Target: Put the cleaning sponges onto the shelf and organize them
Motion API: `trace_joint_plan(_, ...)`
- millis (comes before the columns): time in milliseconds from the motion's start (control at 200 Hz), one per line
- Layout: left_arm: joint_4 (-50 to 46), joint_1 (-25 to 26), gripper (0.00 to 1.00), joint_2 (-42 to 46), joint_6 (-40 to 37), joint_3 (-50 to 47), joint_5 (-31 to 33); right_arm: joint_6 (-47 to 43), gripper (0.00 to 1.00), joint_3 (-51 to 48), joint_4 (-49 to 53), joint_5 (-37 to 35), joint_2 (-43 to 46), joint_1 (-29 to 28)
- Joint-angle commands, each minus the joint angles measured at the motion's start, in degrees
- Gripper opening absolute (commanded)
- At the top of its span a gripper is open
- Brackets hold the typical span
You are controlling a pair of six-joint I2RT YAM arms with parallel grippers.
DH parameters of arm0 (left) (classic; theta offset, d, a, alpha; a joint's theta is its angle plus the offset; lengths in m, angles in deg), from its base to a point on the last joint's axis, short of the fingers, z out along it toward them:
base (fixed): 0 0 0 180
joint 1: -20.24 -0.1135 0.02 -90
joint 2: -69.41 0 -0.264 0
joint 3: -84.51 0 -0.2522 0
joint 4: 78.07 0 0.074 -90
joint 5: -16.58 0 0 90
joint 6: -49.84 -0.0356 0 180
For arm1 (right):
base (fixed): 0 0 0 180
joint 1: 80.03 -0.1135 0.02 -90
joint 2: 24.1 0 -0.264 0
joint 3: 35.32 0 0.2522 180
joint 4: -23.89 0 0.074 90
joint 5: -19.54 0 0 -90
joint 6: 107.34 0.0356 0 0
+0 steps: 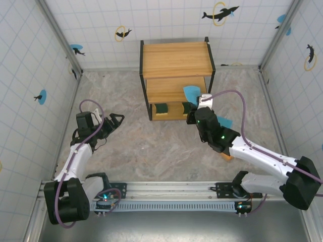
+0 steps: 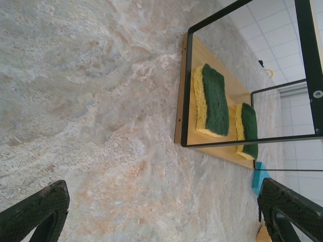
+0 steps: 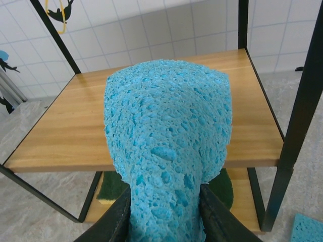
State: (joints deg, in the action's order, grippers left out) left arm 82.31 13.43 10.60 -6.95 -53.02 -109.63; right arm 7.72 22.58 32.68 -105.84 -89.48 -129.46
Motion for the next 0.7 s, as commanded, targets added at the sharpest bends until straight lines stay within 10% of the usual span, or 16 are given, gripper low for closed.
trace_joint_plan(0,0.68,-0.25,0.97,0.18,-0.43,-0.40,-1.38,0.23,0.32,2.57,-3.95,0.84,-1.18,0.73)
trace_joint_plan(696,0.51,-0.22,0.98,-0.08,-1.02,-0.13,-1.74,0.83,0.32,3.76,-11.87,1.88,-8.54,3.89)
